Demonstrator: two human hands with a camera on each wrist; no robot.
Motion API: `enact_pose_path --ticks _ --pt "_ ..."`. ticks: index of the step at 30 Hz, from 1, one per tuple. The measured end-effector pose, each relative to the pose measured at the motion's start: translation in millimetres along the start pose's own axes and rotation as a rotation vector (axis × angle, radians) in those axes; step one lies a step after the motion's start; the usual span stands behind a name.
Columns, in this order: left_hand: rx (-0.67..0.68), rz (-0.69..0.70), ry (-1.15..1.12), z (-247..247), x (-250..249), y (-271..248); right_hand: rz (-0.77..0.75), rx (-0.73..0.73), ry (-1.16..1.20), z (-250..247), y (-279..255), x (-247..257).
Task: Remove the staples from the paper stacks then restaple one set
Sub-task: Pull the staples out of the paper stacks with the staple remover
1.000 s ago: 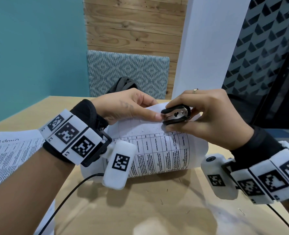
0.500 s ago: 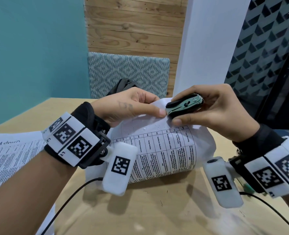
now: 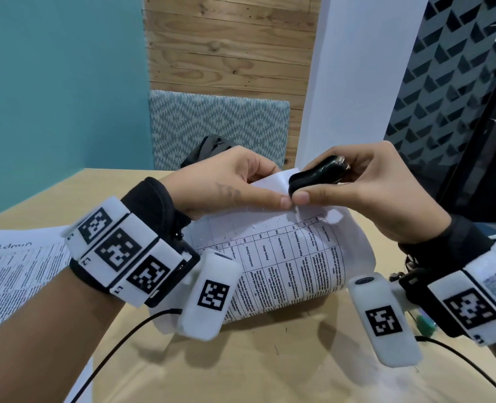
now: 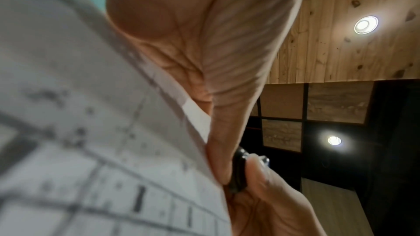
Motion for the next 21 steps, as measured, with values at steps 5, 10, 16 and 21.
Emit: enact_pose_path --ticks 5,10,16,21 --pt "-0.052 -0.011 0.042 0.2 2.2 2.8 0.055 0.009 -0.011 2.9 -1.4 -2.0" --pt "-0.054 0.022 0.004 3.8 3.8 5.1 0.089 0.013 -0.018 5.5 -1.4 -4.7" --pt "-0.046 0.033 -0.019 5.6 2.6 4.8 0.114 0.025 -0.013 7.4 -2.6 -4.6" --pt "-0.034 0.023 0.007 6.9 5.2 5.7 0.114 0.023 -0.018 7.8 -3.1 -4.1"
Point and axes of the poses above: each hand's wrist, its own y-axis towards the middle knuckle, its own z-axis out of the palm, x = y × z, the point moved 8 cm from there along y, towards the middle knuckle, and after that the axes turned 4 degrees about -x, right-handed, at the moved point
